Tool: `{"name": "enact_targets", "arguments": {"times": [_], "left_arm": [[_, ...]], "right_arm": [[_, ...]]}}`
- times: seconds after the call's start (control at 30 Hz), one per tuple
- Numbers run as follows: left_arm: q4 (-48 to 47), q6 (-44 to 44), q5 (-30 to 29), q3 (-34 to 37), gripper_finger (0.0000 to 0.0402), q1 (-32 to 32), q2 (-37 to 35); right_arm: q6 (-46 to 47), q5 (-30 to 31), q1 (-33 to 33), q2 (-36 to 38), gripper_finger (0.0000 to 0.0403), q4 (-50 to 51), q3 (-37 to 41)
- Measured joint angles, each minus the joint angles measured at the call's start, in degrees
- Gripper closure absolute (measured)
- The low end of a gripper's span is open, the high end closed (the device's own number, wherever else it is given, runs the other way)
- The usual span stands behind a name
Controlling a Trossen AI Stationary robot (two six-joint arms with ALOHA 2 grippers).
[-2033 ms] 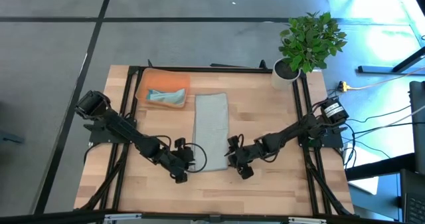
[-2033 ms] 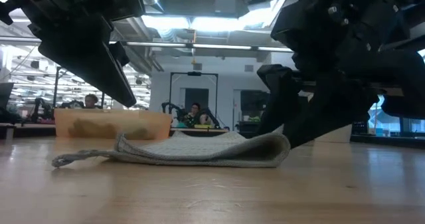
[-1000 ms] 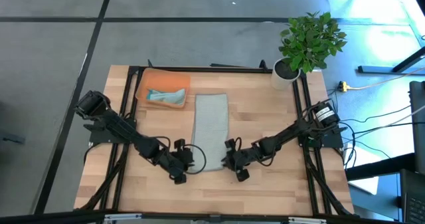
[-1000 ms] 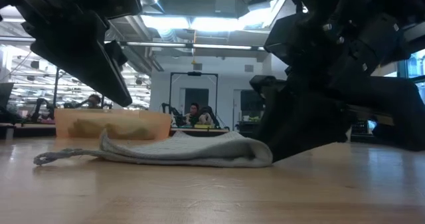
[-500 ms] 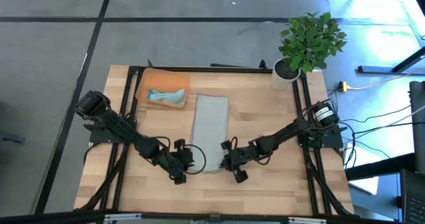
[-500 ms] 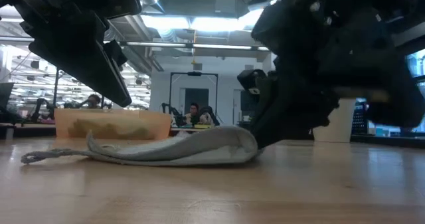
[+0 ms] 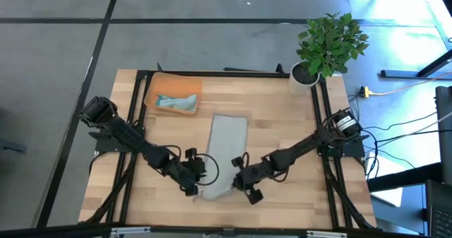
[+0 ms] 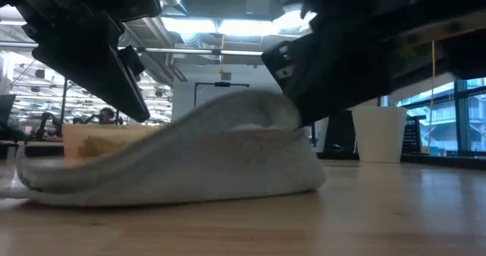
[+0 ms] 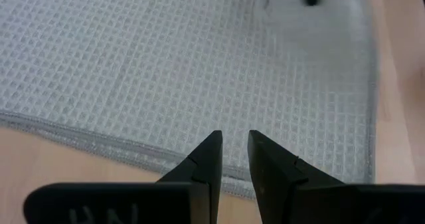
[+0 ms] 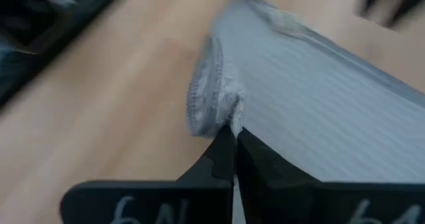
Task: Roll microfiber towels into tight, uniform cylinder then place into a basket
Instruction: Fold the gray microfiber cloth
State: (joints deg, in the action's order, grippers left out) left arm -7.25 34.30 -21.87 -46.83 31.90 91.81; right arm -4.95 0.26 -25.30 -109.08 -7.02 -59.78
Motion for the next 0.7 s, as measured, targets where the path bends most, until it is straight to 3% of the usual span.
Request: {"name": "enact_targets", "arguments": {"times": [0.5,0.7], "left_arm": [[0.0,0.0,0.2,0.0,0.0336,0.5,0.0],[0.0,0.0,0.1,0.0,0.0336,0.5,0.0]], "right_arm": [[3.6,32.6,0.4,0.1,0.0396,23.6,-10.2],[9.7,40.0,3.4,0.1,0.0396,30.1,-10.3]]}}
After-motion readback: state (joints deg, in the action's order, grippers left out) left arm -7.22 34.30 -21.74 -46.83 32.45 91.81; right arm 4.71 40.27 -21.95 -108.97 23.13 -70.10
